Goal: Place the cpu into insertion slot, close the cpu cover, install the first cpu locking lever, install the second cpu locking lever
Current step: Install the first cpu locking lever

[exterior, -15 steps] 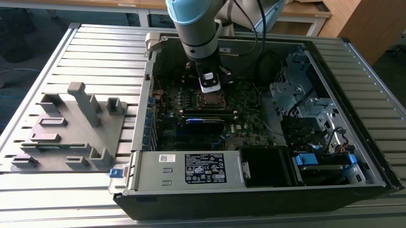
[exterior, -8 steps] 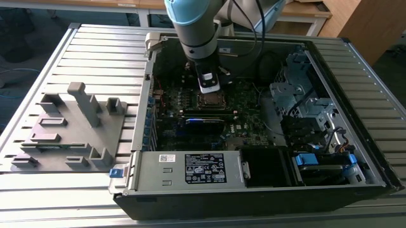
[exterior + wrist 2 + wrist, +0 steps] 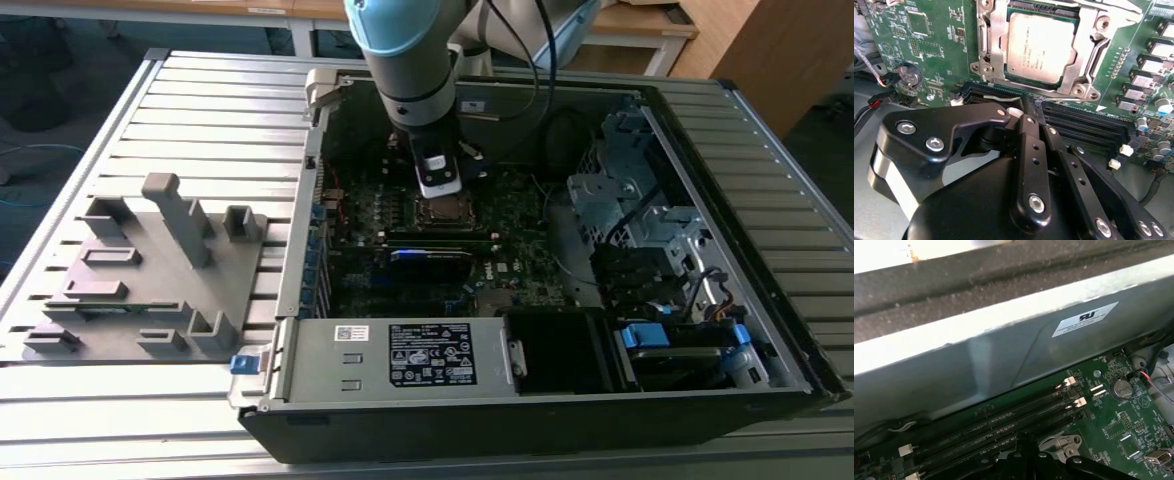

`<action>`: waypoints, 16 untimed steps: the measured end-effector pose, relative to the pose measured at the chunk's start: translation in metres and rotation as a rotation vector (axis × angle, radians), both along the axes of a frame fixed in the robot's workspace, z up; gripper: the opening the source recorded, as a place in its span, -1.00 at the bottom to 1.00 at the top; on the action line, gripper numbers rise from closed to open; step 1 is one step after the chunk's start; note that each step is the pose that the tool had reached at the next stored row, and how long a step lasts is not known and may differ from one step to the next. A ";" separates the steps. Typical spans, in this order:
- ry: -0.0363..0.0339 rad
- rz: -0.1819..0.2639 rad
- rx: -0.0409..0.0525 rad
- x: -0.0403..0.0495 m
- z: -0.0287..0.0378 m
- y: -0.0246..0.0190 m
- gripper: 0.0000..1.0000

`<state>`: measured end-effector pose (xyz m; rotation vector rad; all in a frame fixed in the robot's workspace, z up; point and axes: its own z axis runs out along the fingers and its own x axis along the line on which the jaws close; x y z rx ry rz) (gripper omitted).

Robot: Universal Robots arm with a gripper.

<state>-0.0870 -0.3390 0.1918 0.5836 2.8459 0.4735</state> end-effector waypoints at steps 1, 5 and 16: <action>0.0000 0.002 0.0000 0.0000 -0.0002 0.0000 -0.80; -0.0001 0.012 0.0001 0.0000 -0.0006 0.0000 -0.80; -0.0001 0.019 0.0000 0.0000 -0.0009 -0.0001 -0.80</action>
